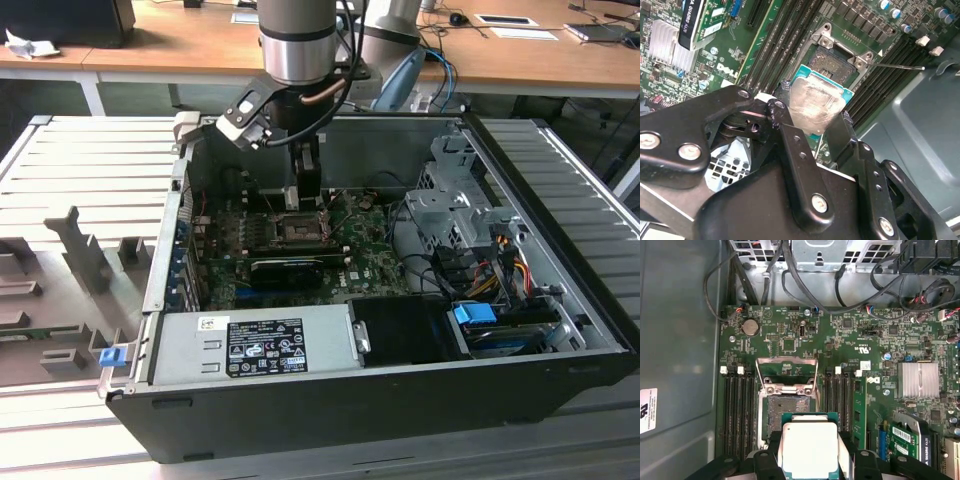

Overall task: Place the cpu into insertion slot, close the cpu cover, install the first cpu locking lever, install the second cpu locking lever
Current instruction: 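Place the cpu into insertion slot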

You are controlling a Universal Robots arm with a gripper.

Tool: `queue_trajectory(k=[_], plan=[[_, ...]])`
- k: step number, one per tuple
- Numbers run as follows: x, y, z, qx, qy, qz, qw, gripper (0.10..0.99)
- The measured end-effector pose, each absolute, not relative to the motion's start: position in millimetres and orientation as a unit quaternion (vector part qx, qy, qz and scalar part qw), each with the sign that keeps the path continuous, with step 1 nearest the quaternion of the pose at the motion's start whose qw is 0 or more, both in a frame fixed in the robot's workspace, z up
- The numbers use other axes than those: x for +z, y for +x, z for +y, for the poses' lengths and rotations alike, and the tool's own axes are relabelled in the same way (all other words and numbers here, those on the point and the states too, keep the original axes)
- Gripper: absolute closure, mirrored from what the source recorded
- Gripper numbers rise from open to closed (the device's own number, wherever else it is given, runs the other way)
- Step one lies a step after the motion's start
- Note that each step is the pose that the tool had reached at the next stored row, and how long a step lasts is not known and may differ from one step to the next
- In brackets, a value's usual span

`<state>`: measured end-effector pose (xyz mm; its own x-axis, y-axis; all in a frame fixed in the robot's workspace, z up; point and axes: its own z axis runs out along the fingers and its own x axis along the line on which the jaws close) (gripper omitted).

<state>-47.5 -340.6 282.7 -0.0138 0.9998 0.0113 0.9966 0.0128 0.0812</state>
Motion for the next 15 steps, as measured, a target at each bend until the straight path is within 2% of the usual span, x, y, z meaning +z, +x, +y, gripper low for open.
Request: queue_trajectory(k=[15], plan=[[278.3, -47.5, -340.7, 0.033, 0.702, 0.711, 0.025, 0.557]])
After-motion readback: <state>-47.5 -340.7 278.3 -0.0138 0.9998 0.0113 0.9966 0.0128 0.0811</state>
